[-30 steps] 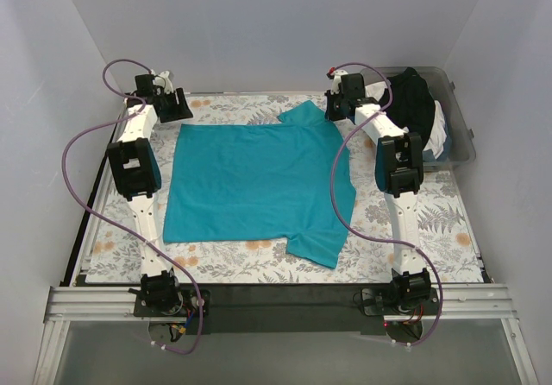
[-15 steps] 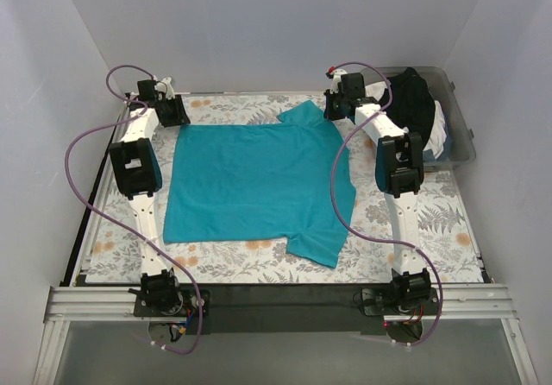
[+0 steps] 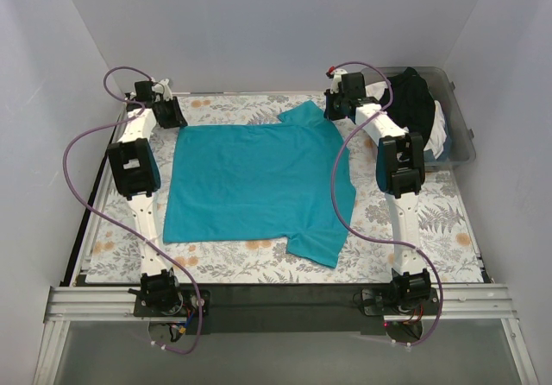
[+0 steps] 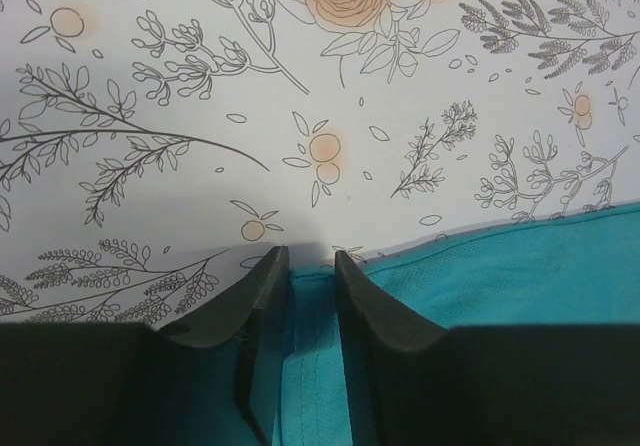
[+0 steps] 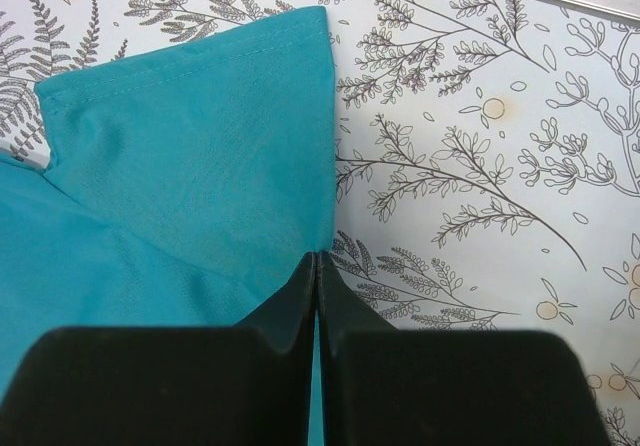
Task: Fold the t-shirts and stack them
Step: Flatten the tshirt out, then fold the tshirt
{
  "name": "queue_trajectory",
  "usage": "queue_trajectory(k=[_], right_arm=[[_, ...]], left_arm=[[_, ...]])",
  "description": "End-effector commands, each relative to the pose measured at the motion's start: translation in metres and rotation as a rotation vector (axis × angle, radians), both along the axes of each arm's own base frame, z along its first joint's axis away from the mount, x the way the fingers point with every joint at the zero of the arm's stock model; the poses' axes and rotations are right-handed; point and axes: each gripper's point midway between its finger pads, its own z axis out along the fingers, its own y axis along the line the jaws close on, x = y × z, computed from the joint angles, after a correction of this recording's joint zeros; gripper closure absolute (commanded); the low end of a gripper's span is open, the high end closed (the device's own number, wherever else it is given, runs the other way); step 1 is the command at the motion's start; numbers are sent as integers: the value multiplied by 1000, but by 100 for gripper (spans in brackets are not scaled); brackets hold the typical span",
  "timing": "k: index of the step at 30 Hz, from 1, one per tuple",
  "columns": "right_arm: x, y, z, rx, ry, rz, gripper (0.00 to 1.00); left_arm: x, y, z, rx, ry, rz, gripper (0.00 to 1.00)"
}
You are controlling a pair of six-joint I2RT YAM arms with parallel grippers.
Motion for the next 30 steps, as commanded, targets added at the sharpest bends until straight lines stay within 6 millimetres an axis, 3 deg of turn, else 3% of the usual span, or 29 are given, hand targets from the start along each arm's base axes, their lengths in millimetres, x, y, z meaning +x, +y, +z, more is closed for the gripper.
queue_trajectory(k=[1,5,16,30], right_arm=[[7,6,55,26,-115,23,99],[7,6,59,28,-121,23,99],[1,7,87,37,-167,69,99],[-23,2,98,54,-155,113,99]], left_arm=[[2,3,25,-23,-30,2,79],[6,8,34,-36,-54,22,100],[6,11,65,-4,-153,-15,100],[-37,11,94,10,-267,-75,100]])
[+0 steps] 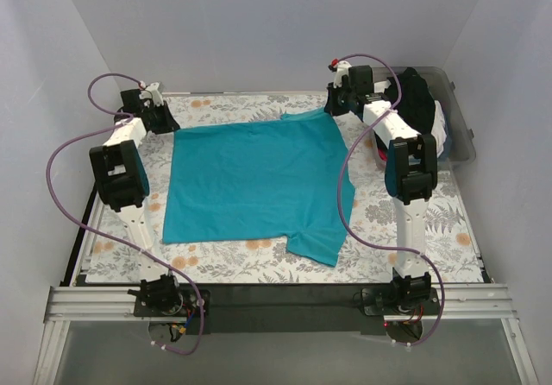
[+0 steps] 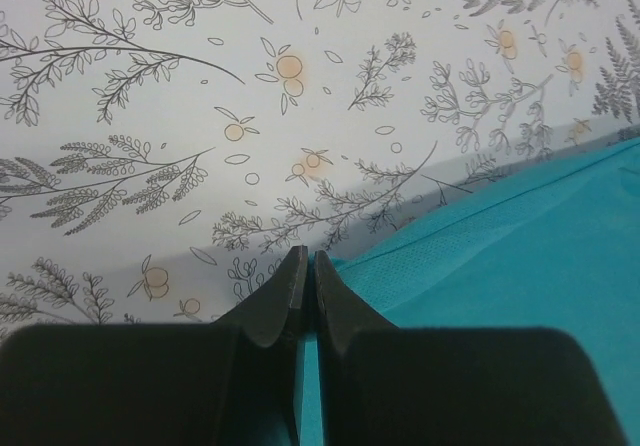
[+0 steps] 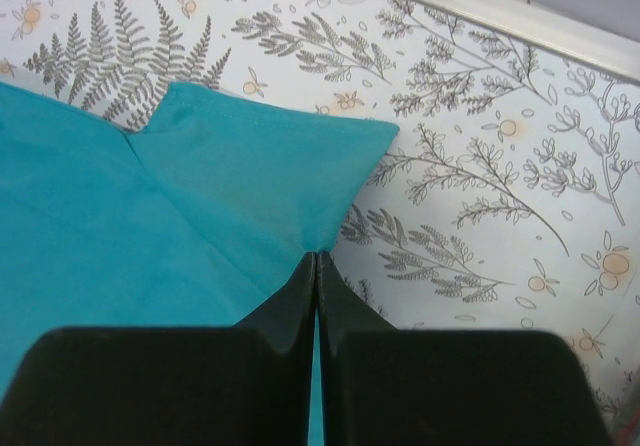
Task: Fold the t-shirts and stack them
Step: Fold the tshirt
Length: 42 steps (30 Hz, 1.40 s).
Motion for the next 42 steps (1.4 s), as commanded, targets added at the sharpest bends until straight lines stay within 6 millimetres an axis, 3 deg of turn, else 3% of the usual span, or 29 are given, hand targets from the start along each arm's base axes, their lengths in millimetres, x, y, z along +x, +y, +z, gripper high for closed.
queue_trajectory(k=[1,10,11,13,21,32,42], right_arm=[[-2,-5,42,21,-85,17,99],[-22,-13,45,23,-65,32,99],[-24,-13,44,21,-60,34,99],[-29,-14,45,25,-57,41,99],[-47,-17,44,30,-38,61,99],[-73,-25,20,1,19,75,99],[-93,-29,-25,-36,112,96,99]], left_arm=[[4,5,64,43,-174,-38,100],[-22,15,73,40,-178,-53,100],[-29,13,65,38,-160,-58,100],[-36,14,70,51,-171,-70,100],[-62,7,60,51,-152,-94,100],[-93,4,41,94,-112,-115,100],[-100,11,5,120,-31,-109,100]])
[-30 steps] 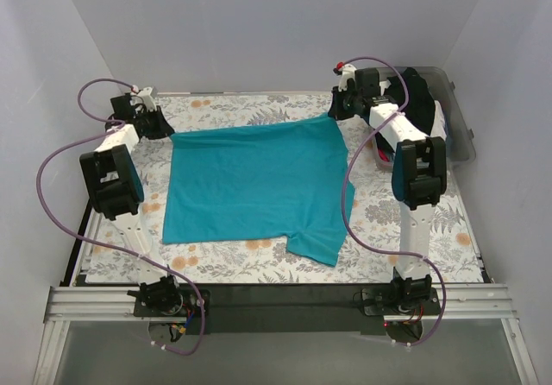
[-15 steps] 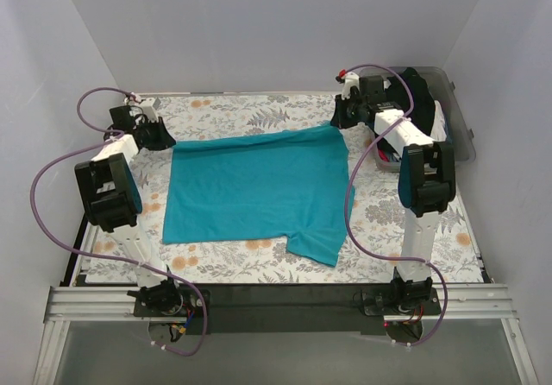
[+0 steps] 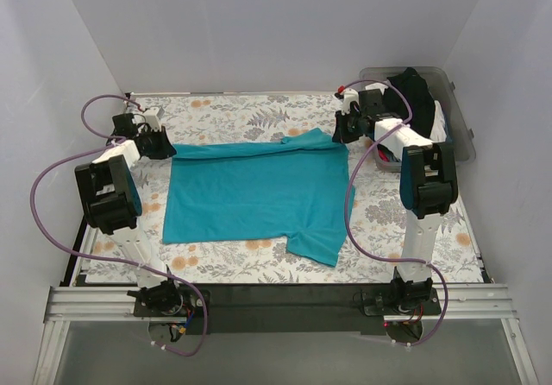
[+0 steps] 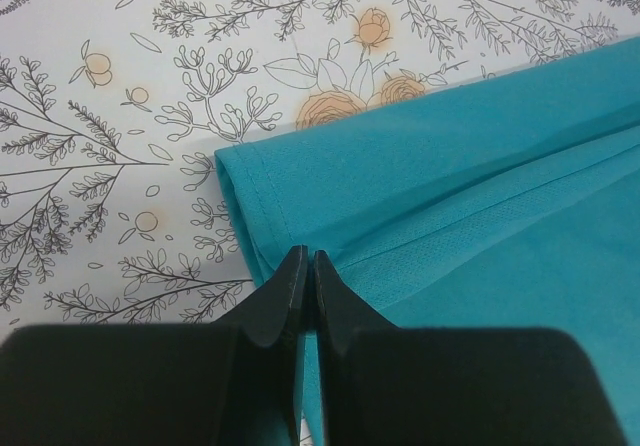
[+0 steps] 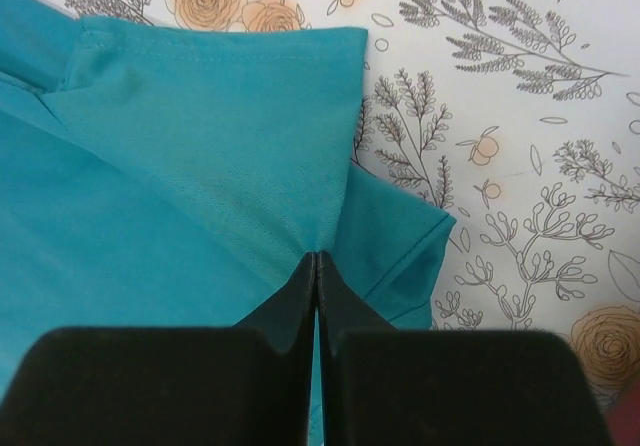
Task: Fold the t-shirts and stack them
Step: Fold the tshirt
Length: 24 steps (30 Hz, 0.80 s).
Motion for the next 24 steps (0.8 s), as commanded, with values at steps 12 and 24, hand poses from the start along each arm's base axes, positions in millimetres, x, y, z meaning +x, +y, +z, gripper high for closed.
queue_trajectory(k=[12,24], right_arm=[[-9,-2,0,-16,-20,52,99],[-17,-2,12,-11,-31,69,99]], left_arm=[[0,10,-2,48,-6,-2,100],[-5,11,8,69,-21,-14,100]])
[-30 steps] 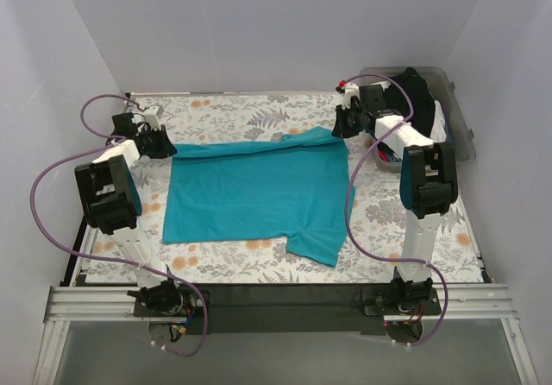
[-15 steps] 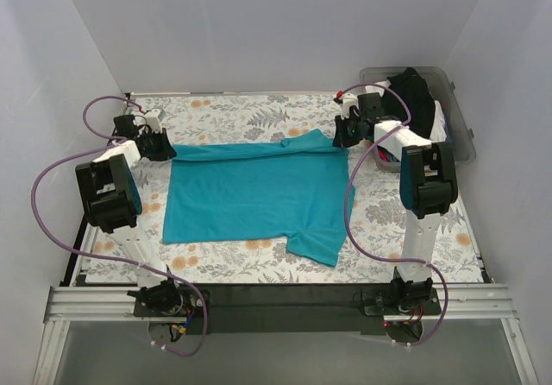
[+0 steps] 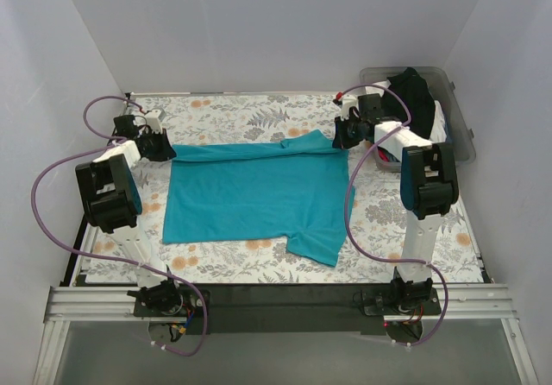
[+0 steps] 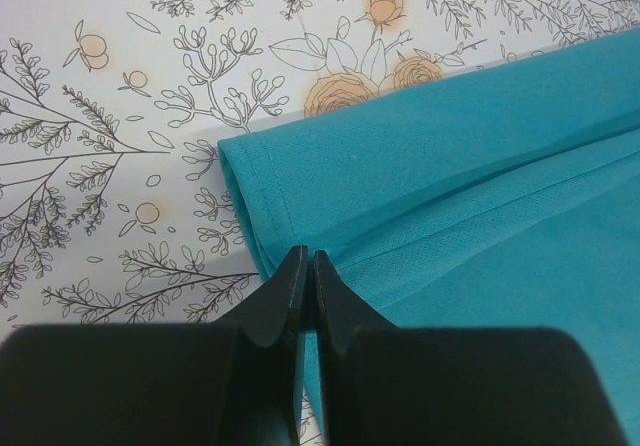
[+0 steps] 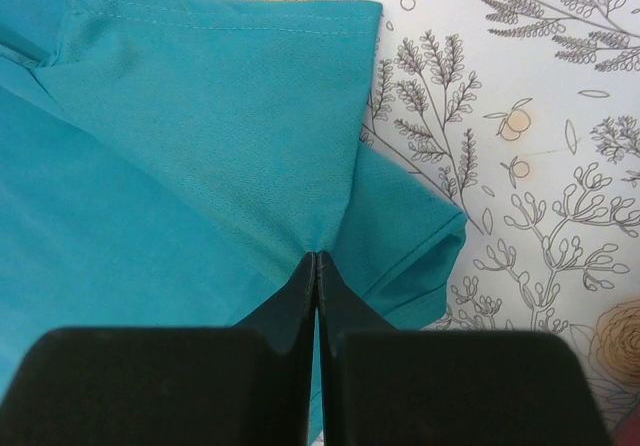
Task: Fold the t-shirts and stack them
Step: Fold the tshirt
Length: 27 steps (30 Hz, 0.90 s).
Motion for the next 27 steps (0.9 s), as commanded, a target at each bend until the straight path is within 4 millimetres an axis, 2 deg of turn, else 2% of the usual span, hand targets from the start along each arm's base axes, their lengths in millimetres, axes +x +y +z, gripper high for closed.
queue_trajectory(k=[1,4,9,18,26,27], right_arm=[[-5,-1,27,15,-49,20,99],[-6,3,41,34,-71,29,99],[-8,5,49,45,-83,39,99],[-22,1,13,19,-6,48,99],[-27,-6,-13,-38,45,59,99],[-29,-5,-14,-41,46,74,99]], left_arm=[[-2,8,17,42,-38,-2,100],[-1,7,25,39,-54,-2,100],[3,6,35,32,-77,-3,100],[-2,8,23,51,-52,-7,100],[-14,15,-9,97,67,-48,100],[-12,15,-8,101,68,-54,100]])
